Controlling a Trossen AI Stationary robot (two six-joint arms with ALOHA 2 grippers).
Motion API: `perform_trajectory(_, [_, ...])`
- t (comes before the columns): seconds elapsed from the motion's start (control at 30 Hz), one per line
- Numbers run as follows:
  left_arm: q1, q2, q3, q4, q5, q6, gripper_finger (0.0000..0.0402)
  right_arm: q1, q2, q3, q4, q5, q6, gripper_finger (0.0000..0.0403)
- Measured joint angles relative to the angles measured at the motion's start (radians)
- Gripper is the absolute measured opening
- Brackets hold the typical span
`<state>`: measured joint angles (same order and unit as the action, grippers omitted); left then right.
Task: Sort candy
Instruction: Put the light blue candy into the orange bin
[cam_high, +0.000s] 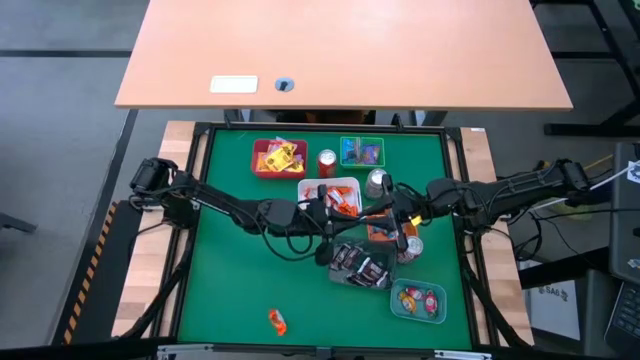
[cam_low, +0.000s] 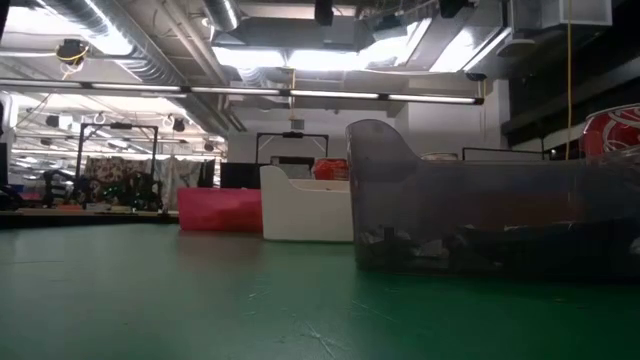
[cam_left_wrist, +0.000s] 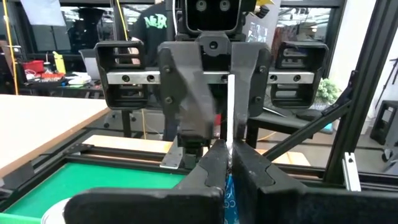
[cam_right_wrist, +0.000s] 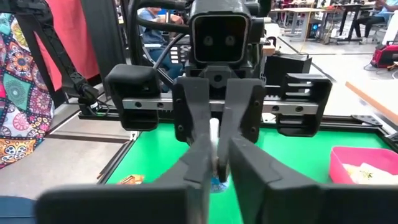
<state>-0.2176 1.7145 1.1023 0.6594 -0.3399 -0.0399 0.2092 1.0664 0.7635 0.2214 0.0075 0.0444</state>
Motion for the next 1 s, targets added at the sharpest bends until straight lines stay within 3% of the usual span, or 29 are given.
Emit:
perform_trajectory(0.17, [0.000,0.000,0.000,0.000,-0.001,0.000,0.0000,0.000,0.000,0.000,0.002,-0.001,-0.002,0.0007])
perform_trajectory(0.53, [0.000,0.000,0.000,0.000,0.000,-0.001,0.0004,0.000,0.000,0.000,0.003,-0.001,-0.008,0.0006])
perform_trajectory(1.0, [0.002,0.000,0.000,-0.027,0.001,-0.006,0.0104,0.000,-0.017,0.000,-0.014,0.015,-0.013,0.0002])
